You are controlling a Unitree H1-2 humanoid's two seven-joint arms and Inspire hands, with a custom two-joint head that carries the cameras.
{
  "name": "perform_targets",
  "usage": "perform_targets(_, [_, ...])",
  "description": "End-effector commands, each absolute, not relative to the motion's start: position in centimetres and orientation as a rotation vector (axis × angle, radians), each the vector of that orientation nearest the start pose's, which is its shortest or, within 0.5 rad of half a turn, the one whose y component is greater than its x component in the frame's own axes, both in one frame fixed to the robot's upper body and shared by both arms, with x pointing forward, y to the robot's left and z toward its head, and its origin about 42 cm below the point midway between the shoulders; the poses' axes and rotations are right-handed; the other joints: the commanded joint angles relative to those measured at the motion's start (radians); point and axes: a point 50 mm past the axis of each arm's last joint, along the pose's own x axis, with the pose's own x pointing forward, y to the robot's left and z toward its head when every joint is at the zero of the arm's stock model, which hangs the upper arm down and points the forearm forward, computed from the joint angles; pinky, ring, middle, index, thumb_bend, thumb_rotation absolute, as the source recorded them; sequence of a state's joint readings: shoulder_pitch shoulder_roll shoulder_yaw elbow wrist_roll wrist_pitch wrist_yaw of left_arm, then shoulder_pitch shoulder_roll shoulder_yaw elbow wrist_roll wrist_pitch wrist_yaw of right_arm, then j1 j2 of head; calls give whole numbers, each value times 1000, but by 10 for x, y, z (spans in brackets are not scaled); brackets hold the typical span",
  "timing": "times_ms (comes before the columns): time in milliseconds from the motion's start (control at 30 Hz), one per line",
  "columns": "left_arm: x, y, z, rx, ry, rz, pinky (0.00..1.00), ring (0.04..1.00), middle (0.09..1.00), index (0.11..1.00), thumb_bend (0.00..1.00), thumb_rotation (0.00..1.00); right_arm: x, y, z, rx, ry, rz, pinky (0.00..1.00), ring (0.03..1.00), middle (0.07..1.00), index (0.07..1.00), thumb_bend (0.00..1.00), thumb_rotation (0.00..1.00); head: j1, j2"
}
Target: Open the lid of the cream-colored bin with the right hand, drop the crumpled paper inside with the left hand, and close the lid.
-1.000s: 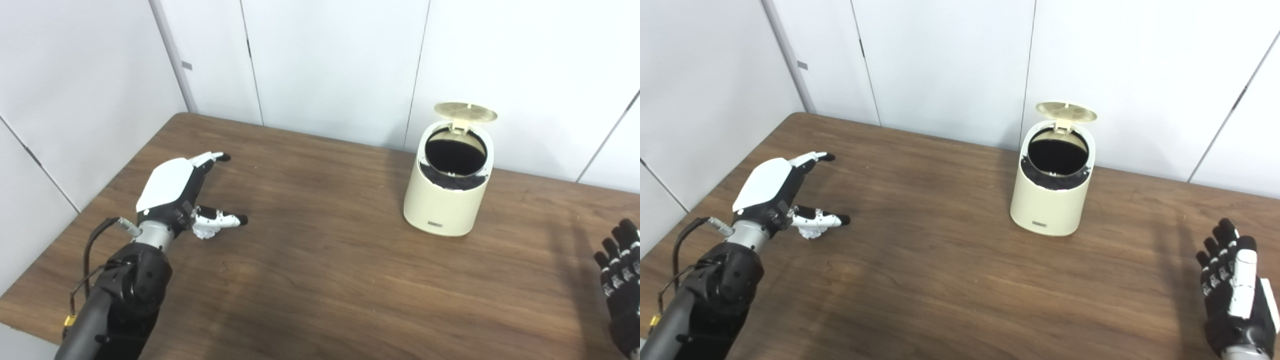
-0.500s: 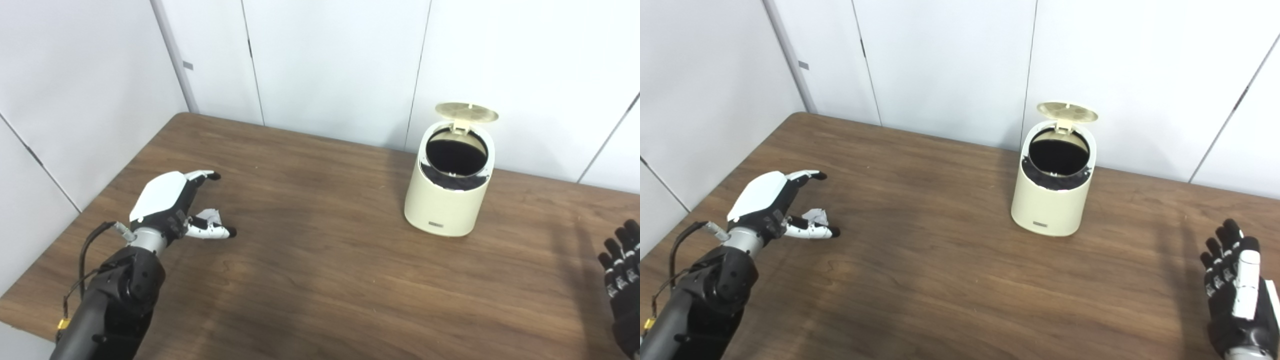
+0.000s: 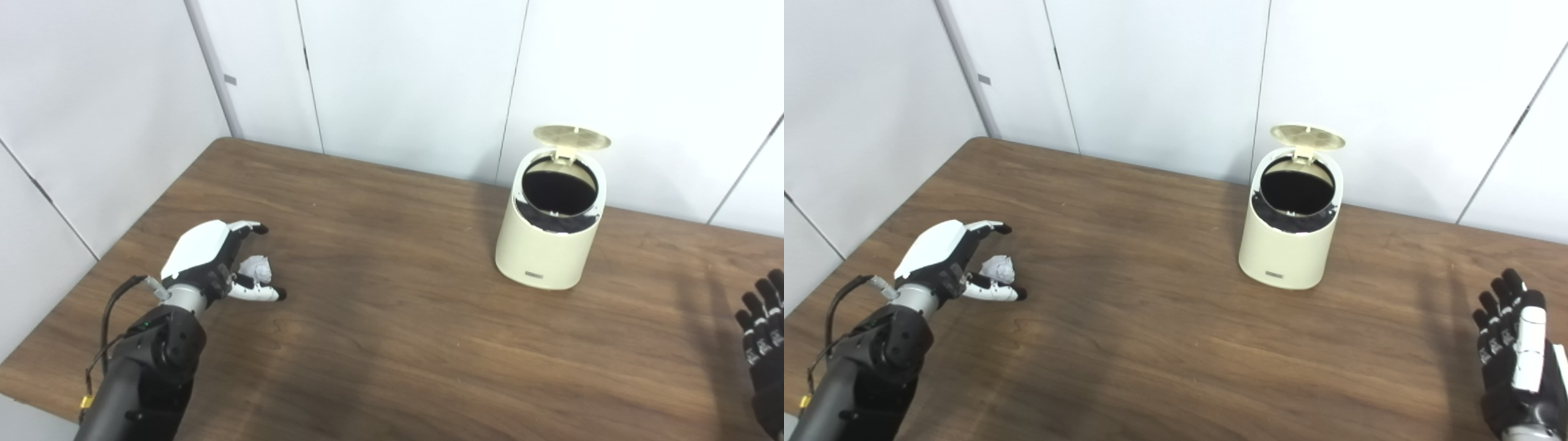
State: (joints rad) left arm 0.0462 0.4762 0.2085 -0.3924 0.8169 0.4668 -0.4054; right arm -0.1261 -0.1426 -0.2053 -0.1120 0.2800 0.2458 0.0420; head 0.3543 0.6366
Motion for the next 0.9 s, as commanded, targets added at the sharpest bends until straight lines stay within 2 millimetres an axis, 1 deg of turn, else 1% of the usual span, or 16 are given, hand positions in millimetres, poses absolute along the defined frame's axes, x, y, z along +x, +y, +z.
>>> perform_targets(0, [256, 399, 230, 1194, 265, 261, 804, 907, 919, 848, 834, 157, 324, -295, 177, 155, -107, -63, 1000, 982, 980, 961, 374, 938, 1, 0])
perform_targets(133, [256, 399, 229, 1180, 258, 265, 793, 893, 903, 839, 835, 137, 323, -295, 176, 145, -105, -58, 1000, 985, 980, 964, 381, 945, -2, 2])
perform_targets(167, [256, 399, 229, 1173, 256, 266, 794, 889, 899, 834, 836, 125, 323, -296, 176, 146, -104, -61, 1000, 988, 984, 971, 382, 969, -2, 2])
perform_targets(267, [258, 402, 225, 1156, 260, 264, 792, 882, 886, 824, 825, 93, 323, -296, 176, 142, -98, -69, 1000, 978, 971, 959, 396, 951, -4, 3])
perform_targets(367, [259, 404, 220, 1161, 262, 260, 782, 872, 871, 809, 821, 87, 322, -297, 176, 143, -97, -69, 1000, 976, 970, 960, 400, 951, -4, 3])
perform_targets(433, [260, 401, 222, 1167, 258, 254, 776, 866, 862, 800, 819, 100, 322, -297, 177, 137, -97, -69, 1000, 973, 968, 960, 399, 967, -7, 4])
perform_targets(567, [260, 398, 225, 1170, 253, 255, 776, 865, 850, 786, 817, 66, 321, -297, 177, 137, -94, -71, 1000, 970, 964, 959, 393, 968, -8, 5])
perform_targets(633, [261, 398, 225, 1170, 256, 254, 750, 842, 840, 780, 812, 50, 321, -296, 177, 136, -93, -70, 1000, 974, 968, 962, 389, 975, -11, 5])
perform_targets(733, [261, 398, 225, 1176, 260, 251, 709, 806, 818, 771, 803, 56, 321, -296, 177, 133, -94, -66, 1000, 979, 976, 969, 391, 998, -13, 6])
perform_targets(800, [261, 400, 223, 1175, 263, 251, 681, 775, 791, 765, 803, 40, 321, -296, 177, 145, -97, -61, 1000, 990, 985, 975, 393, 1000, -13, 7])
perform_targets(867, [262, 403, 220, 1171, 272, 252, 675, 765, 779, 766, 800, 40, 321, -297, 176, 146, -94, -61, 1000, 992, 984, 971, 392, 1000, -15, 7])
